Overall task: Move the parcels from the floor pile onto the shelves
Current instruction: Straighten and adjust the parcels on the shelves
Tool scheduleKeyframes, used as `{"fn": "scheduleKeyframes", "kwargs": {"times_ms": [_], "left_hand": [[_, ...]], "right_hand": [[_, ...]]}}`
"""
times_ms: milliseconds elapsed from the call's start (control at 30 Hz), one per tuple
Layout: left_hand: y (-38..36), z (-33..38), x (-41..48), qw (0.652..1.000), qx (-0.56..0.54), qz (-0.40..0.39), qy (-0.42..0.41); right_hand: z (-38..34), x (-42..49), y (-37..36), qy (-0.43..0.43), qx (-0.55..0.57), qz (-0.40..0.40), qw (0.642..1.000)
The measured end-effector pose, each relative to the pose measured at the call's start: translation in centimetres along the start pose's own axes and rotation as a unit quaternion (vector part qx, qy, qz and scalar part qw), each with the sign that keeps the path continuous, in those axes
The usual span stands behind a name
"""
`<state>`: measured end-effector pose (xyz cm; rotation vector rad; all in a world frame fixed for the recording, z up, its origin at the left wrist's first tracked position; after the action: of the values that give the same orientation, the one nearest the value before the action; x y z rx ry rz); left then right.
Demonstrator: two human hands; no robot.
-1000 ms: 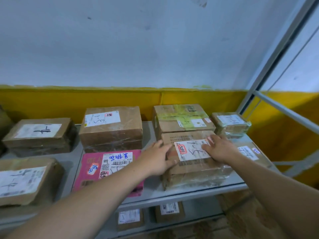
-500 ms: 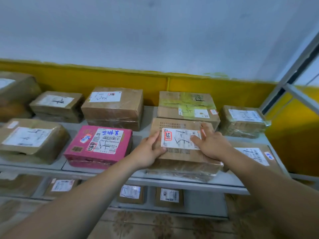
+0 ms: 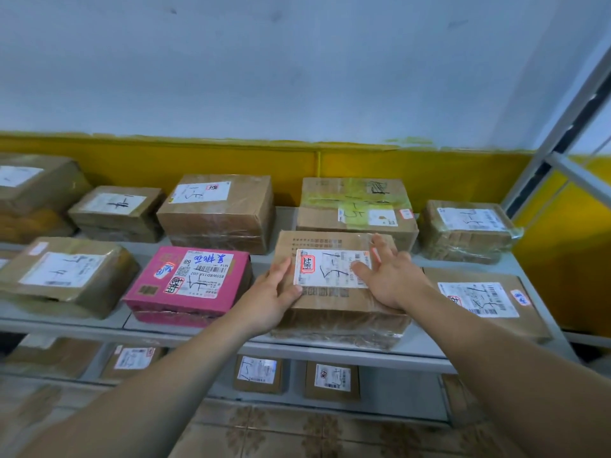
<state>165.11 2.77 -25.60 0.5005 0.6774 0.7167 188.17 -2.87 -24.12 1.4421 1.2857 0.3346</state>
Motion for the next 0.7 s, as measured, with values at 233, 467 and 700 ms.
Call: {"fn": "scheduleKeyframes", "kwargs": {"times_ms": [233, 467, 700], "left_hand": [[2.6, 0.7, 1.1, 0.999, 0.045, 0.004, -0.001], [6.8, 4.1, 6.2, 0.992, 0.122, 0.001, -0.034], [7.6, 6.2, 11.8, 0.99, 0.141, -0.011, -0.007]], "right_hand": [[-0.1, 0.3, 0.5, -0.002, -0.004, -0.002, 1.0], [-0.7, 2.3, 6.0, -0.03, -0.035, 0.055, 0.997], [0.5, 7.2, 8.9, -0.039, -0.012, 0.075, 0.996]]}}
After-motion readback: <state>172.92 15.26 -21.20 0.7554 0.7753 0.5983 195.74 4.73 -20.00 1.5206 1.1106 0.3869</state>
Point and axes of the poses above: each hand's wrist, its own x-axis towards the middle knuckle, its own y-axis out of the back of the hand, z = x × y, the point moved 5 cm from there along x, towards the middle knuckle, and after that the axes turned 8 degrees about -z, right-handed, at the moved point
